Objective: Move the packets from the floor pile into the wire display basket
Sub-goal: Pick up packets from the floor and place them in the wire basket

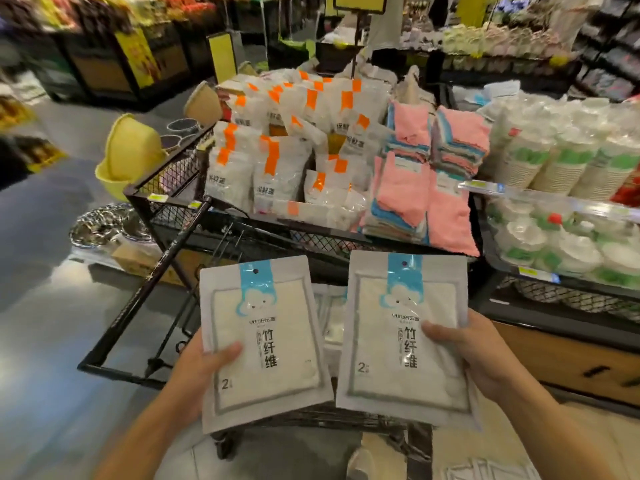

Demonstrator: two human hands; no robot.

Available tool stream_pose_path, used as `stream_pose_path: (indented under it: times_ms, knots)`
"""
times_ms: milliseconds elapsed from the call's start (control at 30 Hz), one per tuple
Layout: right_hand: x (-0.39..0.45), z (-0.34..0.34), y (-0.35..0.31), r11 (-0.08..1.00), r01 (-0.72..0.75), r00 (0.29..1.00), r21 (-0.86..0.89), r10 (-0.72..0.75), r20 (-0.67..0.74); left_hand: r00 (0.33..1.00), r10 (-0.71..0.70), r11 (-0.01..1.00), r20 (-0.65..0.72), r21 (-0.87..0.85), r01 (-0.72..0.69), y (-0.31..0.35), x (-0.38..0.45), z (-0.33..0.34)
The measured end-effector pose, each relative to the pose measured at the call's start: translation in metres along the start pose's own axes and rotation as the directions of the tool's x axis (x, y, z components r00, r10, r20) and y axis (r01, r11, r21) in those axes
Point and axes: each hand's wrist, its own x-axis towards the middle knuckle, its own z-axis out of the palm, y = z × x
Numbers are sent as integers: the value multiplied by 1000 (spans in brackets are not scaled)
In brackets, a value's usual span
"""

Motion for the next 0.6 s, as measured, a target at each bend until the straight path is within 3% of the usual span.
stream_pose_path:
  times_ms: [200,600]
  knots:
    - [75,9,-8,999,-48,997,-1,48,55,998,-40,998,-53,55,43,8,44,13]
    - [198,-1,47,978,-209,973,10,209,-92,958,-191,970,-216,110,218,-21,153,29]
